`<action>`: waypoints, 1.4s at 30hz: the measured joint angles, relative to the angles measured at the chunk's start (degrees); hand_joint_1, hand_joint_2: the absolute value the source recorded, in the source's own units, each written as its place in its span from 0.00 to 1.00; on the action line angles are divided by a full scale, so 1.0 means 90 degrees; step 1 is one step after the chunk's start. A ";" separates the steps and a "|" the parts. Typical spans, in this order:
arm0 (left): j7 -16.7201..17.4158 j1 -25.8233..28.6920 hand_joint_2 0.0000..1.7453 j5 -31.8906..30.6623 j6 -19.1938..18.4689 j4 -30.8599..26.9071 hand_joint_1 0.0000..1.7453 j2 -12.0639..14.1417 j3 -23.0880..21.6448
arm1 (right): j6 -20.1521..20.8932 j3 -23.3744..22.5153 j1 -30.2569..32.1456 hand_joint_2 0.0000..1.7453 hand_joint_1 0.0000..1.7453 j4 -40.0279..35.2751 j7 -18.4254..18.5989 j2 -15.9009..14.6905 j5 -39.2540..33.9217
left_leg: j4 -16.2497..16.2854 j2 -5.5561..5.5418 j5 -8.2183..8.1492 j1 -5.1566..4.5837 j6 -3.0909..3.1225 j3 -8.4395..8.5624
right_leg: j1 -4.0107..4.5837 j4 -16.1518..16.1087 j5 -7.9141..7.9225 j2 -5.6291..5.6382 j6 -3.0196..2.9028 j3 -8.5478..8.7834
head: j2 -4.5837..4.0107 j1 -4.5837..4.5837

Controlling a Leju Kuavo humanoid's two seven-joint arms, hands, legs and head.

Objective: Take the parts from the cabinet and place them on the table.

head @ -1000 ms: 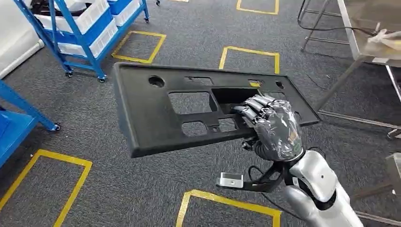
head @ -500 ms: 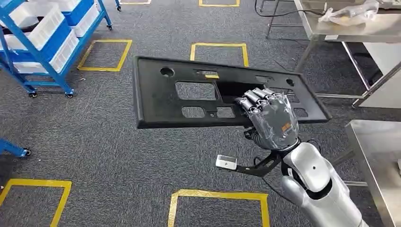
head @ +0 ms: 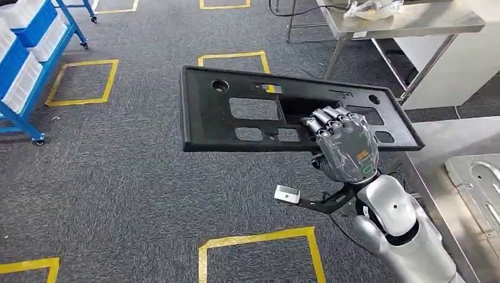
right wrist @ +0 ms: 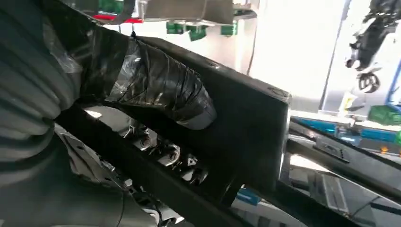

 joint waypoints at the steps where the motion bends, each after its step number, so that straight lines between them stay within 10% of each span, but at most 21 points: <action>1: 0.0000 0.0008 1.00 -0.0019 0.0007 0.0000 0.00 0.0000 -0.0002 | 0.0005 -0.0002 -0.0010 1.00 1.00 0.0000 0.0010 0.0000 0.0025 | -0.0004 0.0083 0.0001 -0.0016 0.0008 -0.0012 | -0.0007 0.0430 -0.0248 -0.0164 0.0021 -0.0192 | 0.0000 -0.0003; 4: -0.0020 0.0023 1.00 -0.0185 0.0015 0.0000 0.00 0.0002 -0.0075 | 0.0019 -0.0005 0.0024 1.00 1.00 0.0022 0.0022 -0.0002 0.0100 | 0.0012 0.0345 -0.0004 -0.0022 0.0013 -0.0049 | -0.0071 0.1529 -0.0661 -0.0281 0.0084 -0.0669 | 0.0000 -0.0005; 7: -0.0199 -0.0002 1.00 -0.0272 0.0041 0.0000 0.00 0.0002 -0.0175 | 0.0019 -0.0005 0.0034 1.00 1.00 0.0027 0.0085 -0.0002 0.0199 | 0.0048 0.0576 -0.0044 -0.0016 -0.0046 -0.0041 | -0.0136 0.0331 -0.0028 -0.0472 0.0136 0.0045 | 0.0000 -0.0003; 9: -0.0221 0.0001 1.00 -0.0413 0.0051 0.0000 0.00 0.0007 -0.0267 | -0.0002 -0.0005 0.0035 1.00 1.00 0.0027 0.0104 -0.0002 0.0246 | 0.0113 0.0682 -0.0113 -0.0063 -0.0140 -0.0044 | -0.0036 -0.0356 0.0037 -0.0898 0.0093 0.0430 | 0.0000 0.0000; 13: -0.0233 -0.0069 1.00 -0.0658 0.0061 0.0000 0.00 0.0007 -0.0480 | -0.0019 -0.0010 0.0093 1.00 1.00 0.0029 0.0119 0.0000 0.0251 | 0.0123 0.0940 -0.0151 -0.0061 -0.0257 0.0021 | -0.0036 -0.0373 0.0093 -0.0553 -0.0072 0.0375 | 0.0000 -0.0010; 16: -0.0345 -0.0071 1.00 -0.0625 0.0102 0.0000 0.00 -0.0002 -0.0549 | -0.0039 -0.0024 0.0096 1.00 1.00 0.0056 0.0148 0.0087 0.0207 | 0.0926 0.0244 -0.0709 0.0011 -0.0315 -0.0328 | -0.0071 -0.0436 0.0143 -0.0375 -0.0203 0.0404 | 0.0000 -0.0008; 19: -0.0265 -0.0064 1.00 -0.0425 0.0058 0.0000 0.00 0.0002 -0.0546 | -0.0070 -0.0024 0.0242 1.00 1.00 0.0097 0.0185 0.0134 0.0221 | 0.2203 0.0122 -0.1122 0.0001 -0.0316 -0.0986 | -0.0038 -0.0423 0.0147 -0.0141 -0.0212 0.0398 | 0.0000 -0.0010; 21: -0.0143 -0.0053 1.00 -0.0415 0.0046 0.0000 0.00 0.0002 -0.0546 | -0.0090 -0.0029 0.0322 1.00 1.00 0.0119 0.0216 0.0141 0.0265 | 0.1773 0.0102 -0.0689 0.0001 -0.0280 -0.0848 | -0.0035 -0.0396 0.0146 0.0043 -0.0211 0.0400 | 0.0000 -0.0010; 23: -0.0068 -0.0044 1.00 -0.0481 0.0022 0.0000 0.00 0.0005 -0.0559 | -0.0190 -0.0083 0.0407 1.00 1.00 0.0114 0.0253 0.0138 0.0319 | 0.0584 -0.0124 -0.0048 0.0015 -0.0236 -0.0323 | -0.0049 -0.0358 0.0134 0.0221 -0.0191 0.0398 | 0.0000 -0.0010; 24: -0.0063 -0.0025 1.00 -0.0515 0.0039 0.0000 0.00 0.0010 -0.0568 | -0.0260 -0.0140 0.0477 1.00 1.00 0.0107 0.0275 0.0131 0.0340 | 0.0351 -0.0469 -0.0123 0.0029 -0.0200 -0.0199 | -0.0051 -0.0347 0.0130 0.0281 -0.0171 0.0373 | 0.0000 -0.0008; 28: 0.0063 -0.0054 1.00 -0.0588 0.0104 0.0000 0.00 0.0015 -0.0610 | -0.0493 -0.0418 0.0876 1.00 1.00 -0.0097 0.0294 -0.0051 0.0394 | 0.0229 -0.0280 -0.0067 -0.0007 -0.0142 -0.0159 | -0.0084 -0.0384 0.0222 0.0569 0.0013 0.0295 | 0.0000 -0.0008; 29: 0.0080 -0.0046 1.00 -0.0549 0.0080 0.0000 0.00 0.0015 -0.0622 | -0.0491 -0.0478 0.0911 1.00 1.00 -0.0124 0.0233 -0.0088 0.0421 | 0.0133 -0.0161 -0.0007 0.0067 -0.0066 -0.0133 | -0.0097 -0.0344 0.0182 0.0553 0.0030 0.0256 | 0.0000 -0.0005; 30: 0.0092 -0.0036 1.00 -0.0464 0.0056 0.0000 0.00 0.0036 -0.0617 | -0.0442 -0.0490 0.0883 1.00 1.00 -0.0121 0.0214 -0.0083 0.0500 | 0.0099 -0.0080 0.0017 0.0040 -0.0028 -0.0122 | -0.0034 -0.0174 0.0030 0.0148 0.0036 0.0183 | 0.0000 0.0019; 32: 0.0122 -0.0034 1.00 -0.0298 -0.0024 0.0000 0.00 0.0058 -0.0575 | -0.0306 -0.0486 0.0756 1.00 1.00 -0.0080 0.0223 0.0029 0.0630 | 0.0094 0.0108 0.0025 0.0008 0.0006 -0.0138 | -0.0050 0.0619 -0.0429 -0.0232 0.0075 -0.0176 | 0.0000 0.0043; 35: 0.0199 -0.0031 1.00 -0.0199 -0.0139 0.0000 0.00 0.0080 -0.0476 | -0.0199 -0.0442 0.0668 1.00 1.00 0.0049 0.0270 0.0197 0.0724 | 0.0111 0.0378 0.0015 -0.0007 0.0013 -0.0155 | -0.0103 0.1372 -0.0639 -0.0331 0.0122 -0.0477 | 0.0000 0.0041; 38: 0.0277 -0.0055 1.00 -0.0305 -0.0124 0.0000 0.00 0.0058 -0.0459 | -0.0236 -0.0391 0.0575 1.00 1.00 0.0187 0.0411 0.0231 0.0744 | 0.0176 0.0570 -0.0039 -0.0006 -0.0027 -0.0153 | -0.0123 0.0072 0.0060 -0.0519 0.0125 0.0275 | 0.0000 0.0046; 39: 0.0277 -0.0043 1.00 -0.0360 -0.0073 0.0000 0.00 0.0058 -0.0459 | -0.0309 -0.0401 0.0612 1.00 1.00 0.0180 0.0496 0.0211 0.0783 | 0.0188 0.0628 -0.0064 -0.0008 -0.0063 -0.0141 | -0.0067 -0.0355 -0.0011 -0.0863 0.0087 0.0493 | 0.0000 0.0043; 42: 0.0284 -0.0025 1.00 -0.0573 -0.0056 0.0000 0.00 0.0054 -0.0488 | -0.0694 -0.0638 0.1126 1.00 1.00 -0.0079 0.0617 -0.0123 0.0693 | 0.0186 0.0713 -0.0085 -0.0049 -0.0158 -0.0097 | 0.0014 -0.0376 0.0010 -0.0731 -0.0010 0.0465 | 0.0000 0.0043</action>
